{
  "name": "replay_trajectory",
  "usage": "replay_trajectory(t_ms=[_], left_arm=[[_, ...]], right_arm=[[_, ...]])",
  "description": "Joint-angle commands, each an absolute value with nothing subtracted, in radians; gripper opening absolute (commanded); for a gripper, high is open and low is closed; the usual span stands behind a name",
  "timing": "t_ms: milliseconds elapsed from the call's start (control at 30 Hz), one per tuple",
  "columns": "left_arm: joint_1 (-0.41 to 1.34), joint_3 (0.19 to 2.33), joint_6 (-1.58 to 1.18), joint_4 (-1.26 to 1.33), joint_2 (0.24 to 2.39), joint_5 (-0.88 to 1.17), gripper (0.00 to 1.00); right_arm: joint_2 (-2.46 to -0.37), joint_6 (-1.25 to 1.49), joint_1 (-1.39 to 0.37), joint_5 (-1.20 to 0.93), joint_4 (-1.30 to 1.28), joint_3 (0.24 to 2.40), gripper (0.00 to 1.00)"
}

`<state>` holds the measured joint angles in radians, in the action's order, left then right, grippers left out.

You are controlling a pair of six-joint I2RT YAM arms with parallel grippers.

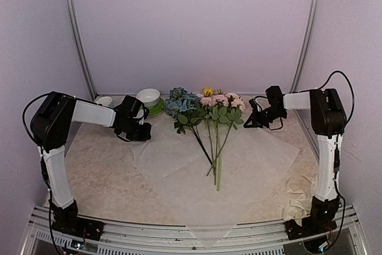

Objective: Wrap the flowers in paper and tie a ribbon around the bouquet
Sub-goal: Adjust the fake flower on the flattened wrapping paper, then pick up the bottom corner of the flattened wrapping paper from the center of the board.

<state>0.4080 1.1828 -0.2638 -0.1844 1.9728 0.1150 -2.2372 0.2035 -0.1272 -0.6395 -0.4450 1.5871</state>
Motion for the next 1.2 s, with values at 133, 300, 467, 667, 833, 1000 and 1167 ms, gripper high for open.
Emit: replay_trajectory(t_ms=[133,300,467,667,833,1000,1167], left_arm=[[0.397,1.211,-0.217,-0.216,1.969,0.067,0.23],[0.414,1.235,-0.187,-0.27,1.877,-0.117,0.56],[0.505,1.259,-0.118,-0.343,1.795,-0.337,0.65],[0.64,1.175,-0.13,-0.242,1.73,-0.173,0.69],[0.73,1.139,-0.158,-0.128,1.771,-0.008,0.61],[0.811,1.155,-0.142,-0.141,1.851,0.002,0.6],[0.877,1.143,-0.137,-0.115,1.907,0.038,0.6]], right_arm=[[-2.204,0.173,-0.115,-0.458,-0.537,1.646,0.22],[-2.075,0.198,-0.12,-0.229,-0.593,1.62,0.41],[-1.948,0.203,-0.195,0.092,-0.643,1.582,0.5],[-1.917,0.173,-0.464,-0.012,-0.693,1.54,0.49],[-1.996,0.354,-0.57,-0.111,-0.668,1.531,0.52],[-2.017,0.481,-0.572,-0.09,-0.583,1.478,0.53],[-2.058,0.479,-0.571,-0.144,-0.488,1.46,0.52]])
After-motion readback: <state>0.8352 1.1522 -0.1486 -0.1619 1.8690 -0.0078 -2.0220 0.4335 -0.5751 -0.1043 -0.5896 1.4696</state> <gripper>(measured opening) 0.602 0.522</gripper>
